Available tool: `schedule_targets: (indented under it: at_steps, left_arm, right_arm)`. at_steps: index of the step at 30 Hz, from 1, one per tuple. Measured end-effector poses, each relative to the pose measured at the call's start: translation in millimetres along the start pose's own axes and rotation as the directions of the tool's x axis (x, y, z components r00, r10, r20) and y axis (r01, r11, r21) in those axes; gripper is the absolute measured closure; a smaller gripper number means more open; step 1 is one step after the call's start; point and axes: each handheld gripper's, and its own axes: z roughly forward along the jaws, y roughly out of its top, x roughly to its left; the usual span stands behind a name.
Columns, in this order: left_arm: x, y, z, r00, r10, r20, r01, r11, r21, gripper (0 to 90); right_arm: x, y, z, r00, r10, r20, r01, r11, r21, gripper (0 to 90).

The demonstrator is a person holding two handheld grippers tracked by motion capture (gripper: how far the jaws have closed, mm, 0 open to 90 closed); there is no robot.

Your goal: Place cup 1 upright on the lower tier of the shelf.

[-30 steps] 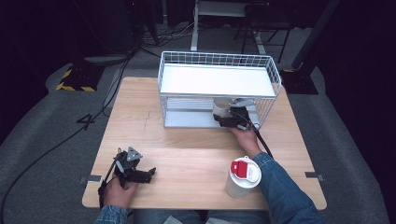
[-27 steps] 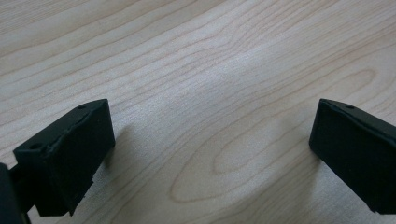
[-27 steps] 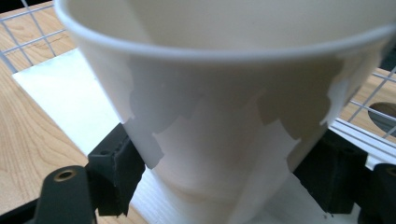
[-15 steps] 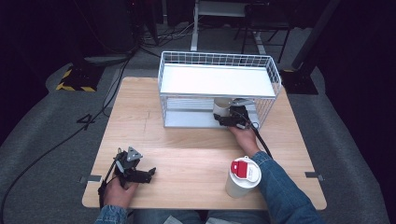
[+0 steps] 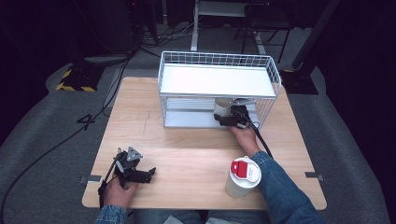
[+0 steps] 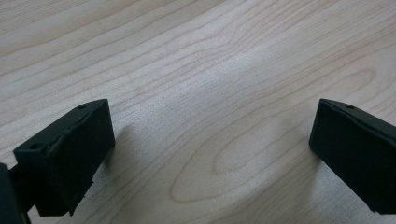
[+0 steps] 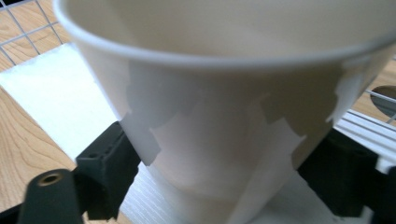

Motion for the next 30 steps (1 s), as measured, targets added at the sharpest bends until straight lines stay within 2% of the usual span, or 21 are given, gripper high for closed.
schedule_targets:
  at_steps: [2, 4, 6, 9, 15, 16, 18, 23, 25, 27, 30]
  left_arm:
    - [0.1, 0.0, -0.1, 1.0, 0.001, 0.0, -0.001, 1.0, 0.001, 0.6]
    - [0.0, 0.0, 0.0, 1.0, 0.0, 0.0, 0.0, 1.0, 0.0, 0.6]
    - [0.0, 0.0, -0.1, 1.0, 0.001, 0.0, -0.001, 1.0, 0.001, 0.6]
    - [0.0, 0.1, 0.0, 1.0, -0.001, 0.0, 0.001, 1.0, 0.001, 0.6]
    - [0.1, 1.2, 1.2, 1.0, -0.002, -0.002, 0.002, 1.0, -0.003, 0.6]
    - [0.3, 1.3, 1.3, 1.0, -0.001, -0.003, 0.001, 1.0, -0.002, 0.6]
    - [0.2, 1.5, 1.5, 1.0, -0.002, -0.002, 0.002, 1.0, -0.003, 0.6]
    - [0.2, 1.5, 1.5, 1.0, -0.002, -0.002, 0.002, 1.0, -0.003, 0.6]
    - [0.2, 1.5, 1.5, 1.0, -0.002, -0.002, 0.002, 1.0, -0.002, 0.6]
    - [0.2, 1.5, 1.5, 1.0, -0.002, -0.002, 0.002, 1.0, -0.002, 0.6]
    - [0.5, 1.9, 1.6, 1.0, 0.0, 0.004, 0.0, 1.0, 0.001, 0.6]
  right_arm:
    - [-1.3, -0.6, -0.5, 0.9997, 0.01, 0.023, -0.01, 1.0, 0.0, 14.5]
    - [-1.9, -1.0, -0.6, 0.9996, 0.019, 0.021, -0.019, 1.0, 0.001, 14.1]
    - [-3.9, -1.8, -2.5, 0.999, 0.033, 0.03, -0.033, 0.999, 0.002, 7.0]
    - [-4.9, -2.0, -3.9, 0.9987, 0.046, 0.021, -0.046, 0.999, -0.002, 6.8]
    - [-4.1, -0.9, -10.4, 0.9995, 0.016, 0.027, -0.016, 1.0, -0.01, 6.7]
    - [-2.6, -0.5, -12.1, 0.9992, 0.028, 0.029, -0.028, 1.0, -0.006, 6.7]
    - [-2.1, 0.1, -15.7, 0.9997, 0.004, 0.026, -0.004, 1.0, -0.012, 6.7]
    - [-0.9, 0.0, -22.3, 0.9997, -0.006, 0.022, 0.006, 1.0, -0.016, 5.8]
    - [-1.8, -1.1, -27.6, 0.9993, -0.026, 0.028, 0.026, 1.0, -0.016, 5.5]
    - [-2.0, -2.3, -33.1, 0.9997, -0.013, 0.019, 0.013, 1.0, -0.016, 5.3]
    - [-2.9, -3.5, -40.0, 0.9996, -0.023, 0.018, 0.023, 1.0, -0.013, 3.9]
